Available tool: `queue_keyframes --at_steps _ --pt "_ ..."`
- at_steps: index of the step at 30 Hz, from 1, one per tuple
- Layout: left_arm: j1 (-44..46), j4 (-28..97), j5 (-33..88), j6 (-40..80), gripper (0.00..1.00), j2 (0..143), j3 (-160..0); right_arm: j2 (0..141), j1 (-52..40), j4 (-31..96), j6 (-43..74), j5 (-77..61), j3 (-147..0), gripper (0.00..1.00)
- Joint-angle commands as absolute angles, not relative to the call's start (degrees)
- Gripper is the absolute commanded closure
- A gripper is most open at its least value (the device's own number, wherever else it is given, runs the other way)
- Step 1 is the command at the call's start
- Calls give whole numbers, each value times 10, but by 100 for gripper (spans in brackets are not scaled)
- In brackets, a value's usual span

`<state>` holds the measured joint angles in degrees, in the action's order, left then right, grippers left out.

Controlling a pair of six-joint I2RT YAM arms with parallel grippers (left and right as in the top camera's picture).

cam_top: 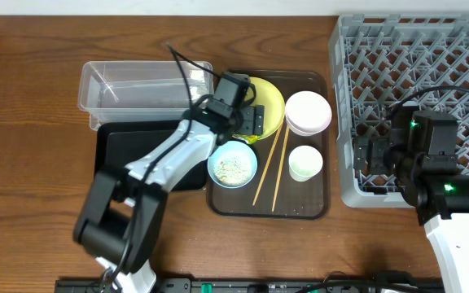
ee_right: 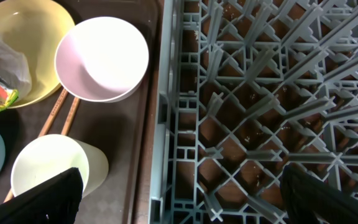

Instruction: Sort waste into correct bins and load items into the dishwasher rack

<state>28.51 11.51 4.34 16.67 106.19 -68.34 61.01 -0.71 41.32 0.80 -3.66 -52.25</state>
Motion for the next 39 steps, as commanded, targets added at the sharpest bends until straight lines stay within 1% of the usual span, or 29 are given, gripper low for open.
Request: queue_keyframes --at_steps 1,4,9,10,11,14,15,17,19,21,24,25,31,34,39 --pt "296 91 24 145 9 1085 -696 611 -14 414 2 -41 -536 1" --pt "303 84 -2 144 9 1106 -696 611 -14 416 2 -41 -536 1" --pt "310 89 -5 144 9 1134 -696 611 -14 416 2 -41 -536 1" --pt "310 89 -5 144 9 1137 -696 611 -14 416 2 -41 -536 1" --pt "310 89 -5 144 12 1139 -696 611 -14 416 2 -41 -536 1" --pt "310 88 -5 144 24 1139 -696 611 -14 416 2 -41 -536 1" --pt "310 88 -5 144 31 1138 -696 611 -14 416 2 -41 -536 1" --pt "310 88 -5 144 41 1138 -696 611 -14 416 2 -41 -536 1" --pt "310 89 -5 144 54 1136 -696 611 -14 417 2 -41 -536 1" --pt "310 89 -5 144 66 1130 -696 611 -14 418 2 -41 -536 1" --pt "310 96 -5 144 75 1112 -696 611 -14 418 2 -41 -536 1" --pt "310 99 -5 144 76 1101 -696 611 -14 418 2 -41 -536 1" --pt "291 138 -7 144 76 1015 -696 611 -14 420 2 -41 -536 1" --pt "265 154 -7 144 76 969 -696 611 -14 420 1 -41 -536 1" --pt "200 143 -7 145 76 920 -696 611 -14 420 2 -41 -536 1"
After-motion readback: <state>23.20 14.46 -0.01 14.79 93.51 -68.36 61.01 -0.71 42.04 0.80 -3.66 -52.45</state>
